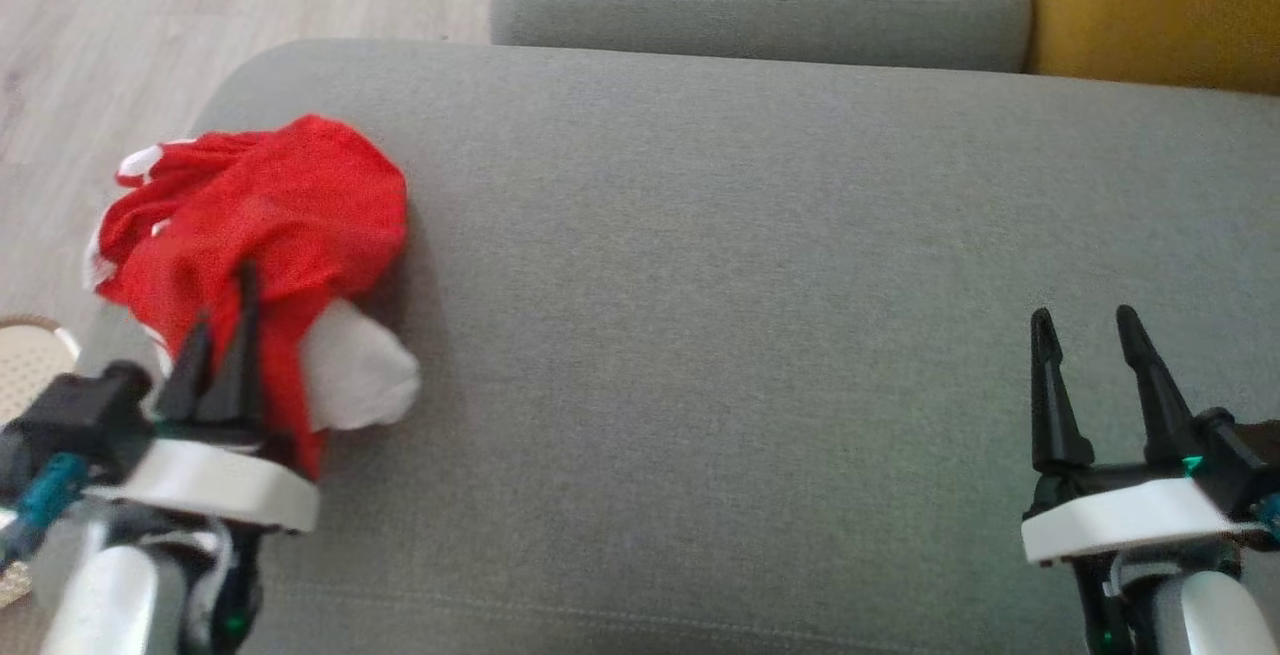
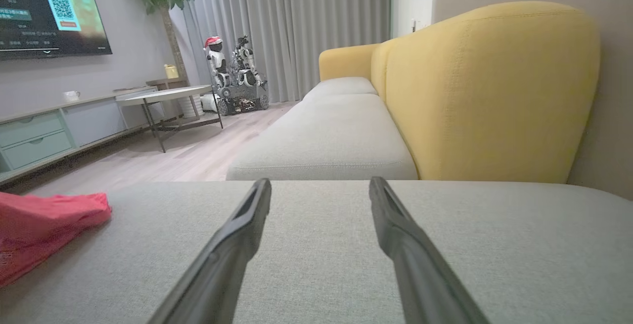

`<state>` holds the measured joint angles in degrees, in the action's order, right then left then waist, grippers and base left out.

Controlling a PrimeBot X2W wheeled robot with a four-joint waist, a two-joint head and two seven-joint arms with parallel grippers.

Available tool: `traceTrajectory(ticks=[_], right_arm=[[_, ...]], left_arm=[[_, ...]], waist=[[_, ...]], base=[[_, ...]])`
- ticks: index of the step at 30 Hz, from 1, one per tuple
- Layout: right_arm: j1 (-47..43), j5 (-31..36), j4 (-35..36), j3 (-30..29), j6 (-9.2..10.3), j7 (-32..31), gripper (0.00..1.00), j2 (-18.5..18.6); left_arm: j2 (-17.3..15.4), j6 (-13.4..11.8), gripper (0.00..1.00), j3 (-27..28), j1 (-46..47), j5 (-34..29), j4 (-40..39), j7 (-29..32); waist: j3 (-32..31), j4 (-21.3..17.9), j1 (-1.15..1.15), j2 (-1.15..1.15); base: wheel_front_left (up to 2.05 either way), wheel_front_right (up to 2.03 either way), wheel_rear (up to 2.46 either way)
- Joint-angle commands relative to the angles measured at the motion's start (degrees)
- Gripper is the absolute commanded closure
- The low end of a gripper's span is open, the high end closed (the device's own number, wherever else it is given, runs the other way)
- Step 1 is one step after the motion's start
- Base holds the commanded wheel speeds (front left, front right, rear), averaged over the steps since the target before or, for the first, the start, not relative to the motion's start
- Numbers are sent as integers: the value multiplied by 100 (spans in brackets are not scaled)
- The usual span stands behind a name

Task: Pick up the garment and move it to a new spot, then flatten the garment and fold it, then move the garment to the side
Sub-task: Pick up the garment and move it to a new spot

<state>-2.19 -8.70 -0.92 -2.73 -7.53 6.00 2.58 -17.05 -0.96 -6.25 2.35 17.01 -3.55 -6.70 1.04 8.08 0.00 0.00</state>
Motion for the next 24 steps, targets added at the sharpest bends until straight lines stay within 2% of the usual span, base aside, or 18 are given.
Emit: traceTrajectory(ticks=[1,7,18,24], right_arm=[[172,-50,259,125,4,-15,0,30],[275,-64,447,181,4,-32,0,30],[612,-212,727,421,4,69,0,30],[793,-405,658,521,4,335,0,30]], left_arm=[[-21,19,100,104,332,-36,-372,37],[242,157,100,-324,628,-7,-407,100],[847,602,100,-1436,1895,-146,155,87],[1043,715,100,-1913,2603,-228,559,219]], waist=[[64,-122,0,0],[304,-515,0,0],[1190,-1760,0,0],[1710,-2416,0,0]], base=[[0,0,0],[0,0,0],[0,0,0],[0,0,0]])
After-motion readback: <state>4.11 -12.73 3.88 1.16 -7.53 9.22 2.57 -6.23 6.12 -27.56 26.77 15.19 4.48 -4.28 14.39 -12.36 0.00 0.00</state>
